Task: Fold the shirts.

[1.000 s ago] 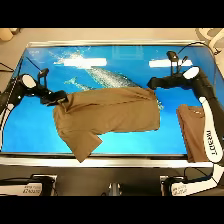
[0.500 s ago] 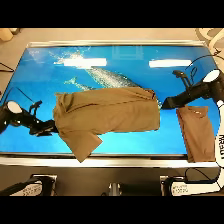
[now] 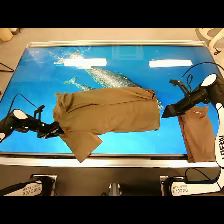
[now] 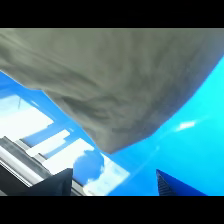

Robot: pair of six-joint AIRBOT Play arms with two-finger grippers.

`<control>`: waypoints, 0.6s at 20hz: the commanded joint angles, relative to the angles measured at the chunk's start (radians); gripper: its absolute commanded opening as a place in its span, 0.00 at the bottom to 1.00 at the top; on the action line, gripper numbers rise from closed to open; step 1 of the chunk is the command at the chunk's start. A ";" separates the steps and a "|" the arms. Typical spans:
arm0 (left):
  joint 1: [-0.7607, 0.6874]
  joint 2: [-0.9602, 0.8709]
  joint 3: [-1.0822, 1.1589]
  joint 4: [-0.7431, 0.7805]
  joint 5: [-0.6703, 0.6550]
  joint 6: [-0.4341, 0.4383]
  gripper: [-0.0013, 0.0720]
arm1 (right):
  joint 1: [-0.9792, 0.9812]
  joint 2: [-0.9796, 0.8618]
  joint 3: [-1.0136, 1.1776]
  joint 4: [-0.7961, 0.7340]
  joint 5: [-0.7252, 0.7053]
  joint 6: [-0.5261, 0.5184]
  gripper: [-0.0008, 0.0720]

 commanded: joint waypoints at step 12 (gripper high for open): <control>-0.001 0.054 0.010 -0.010 0.053 0.043 0.05 | 0.025 -0.003 -0.310 0.112 -0.257 0.015 0.79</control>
